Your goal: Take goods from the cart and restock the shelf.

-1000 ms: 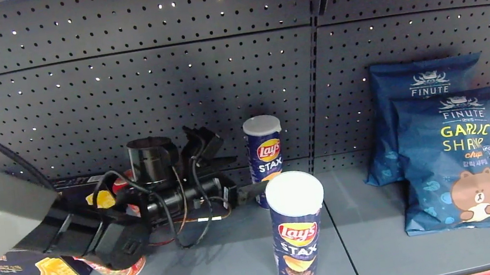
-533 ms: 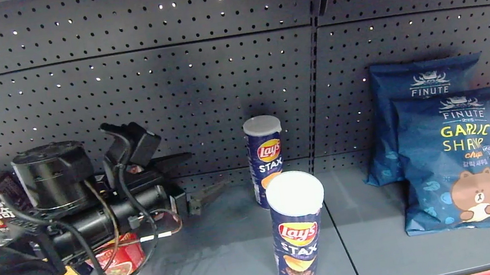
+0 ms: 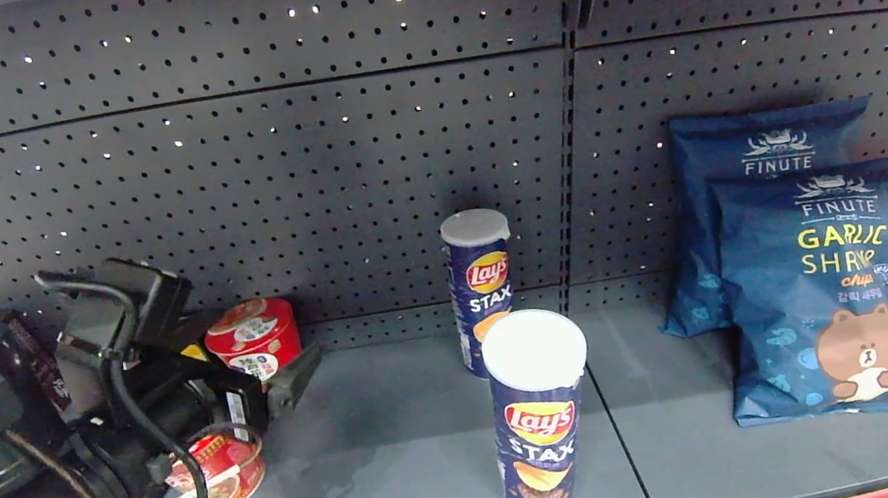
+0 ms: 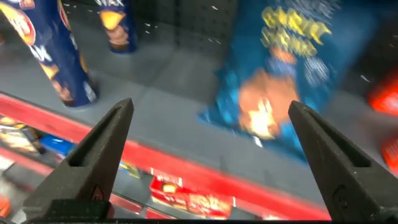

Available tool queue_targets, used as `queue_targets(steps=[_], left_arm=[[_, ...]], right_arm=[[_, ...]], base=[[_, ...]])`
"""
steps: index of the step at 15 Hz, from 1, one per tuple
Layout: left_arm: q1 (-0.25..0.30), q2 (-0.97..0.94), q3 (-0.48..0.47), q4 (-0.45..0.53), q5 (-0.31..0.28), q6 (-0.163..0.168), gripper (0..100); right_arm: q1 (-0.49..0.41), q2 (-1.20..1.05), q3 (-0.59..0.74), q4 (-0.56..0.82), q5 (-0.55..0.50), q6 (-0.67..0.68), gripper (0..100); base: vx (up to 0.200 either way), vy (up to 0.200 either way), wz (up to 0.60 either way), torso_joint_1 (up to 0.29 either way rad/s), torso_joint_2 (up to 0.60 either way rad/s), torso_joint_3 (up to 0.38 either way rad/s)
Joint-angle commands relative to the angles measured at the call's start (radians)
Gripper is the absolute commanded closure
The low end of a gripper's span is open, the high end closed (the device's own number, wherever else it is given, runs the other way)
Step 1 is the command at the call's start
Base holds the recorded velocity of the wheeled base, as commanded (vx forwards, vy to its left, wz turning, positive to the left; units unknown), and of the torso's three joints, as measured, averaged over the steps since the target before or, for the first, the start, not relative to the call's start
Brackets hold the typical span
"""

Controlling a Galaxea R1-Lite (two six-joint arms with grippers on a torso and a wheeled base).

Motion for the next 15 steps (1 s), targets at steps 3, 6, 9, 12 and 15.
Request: queue_targets(steps=[3, 6, 9, 12, 15], left_arm=[[-0.004, -0.139, 0.129, 0.013, 0.011, 0.010, 0], [0.061, -0.196, 0.170, 0.018, -0.029, 0.010, 0], [0.073, -0.176, 0.157, 0.016, -0.041, 0.013, 0], [0.074, -0.129, 0.129, 0.015, -0.041, 0.062, 0], [0.073, -0.109, 0.134, 0.015, -0.049, 0.097, 0]], right_arm=[[0.266, 0.475, -0.023, -0.212, -0.170, 0.016, 0], [0.285, 0.584, -0.028, -0.255, -0.175, 0.035, 0], [0.312, 0.670, -0.043, -0.255, -0.182, 0.033, 0], [0.410, 0.741, -0.123, -0.256, -0.216, 0.036, 0], [0.467, 0.847, -0.121, -0.312, -0.244, 0.076, 0]], base=[[0.000, 0.000, 0.00, 0.000, 0.00, 0.000], [0.000, 0.000, 0.00, 0.000, 0.00, 0.000], [0.000, 0.000, 0.00, 0.000, 0.00, 0.000], [0.000, 0.000, 0.00, 0.000, 0.00, 0.000], [0.000, 0.000, 0.00, 0.000, 0.00, 0.000]])
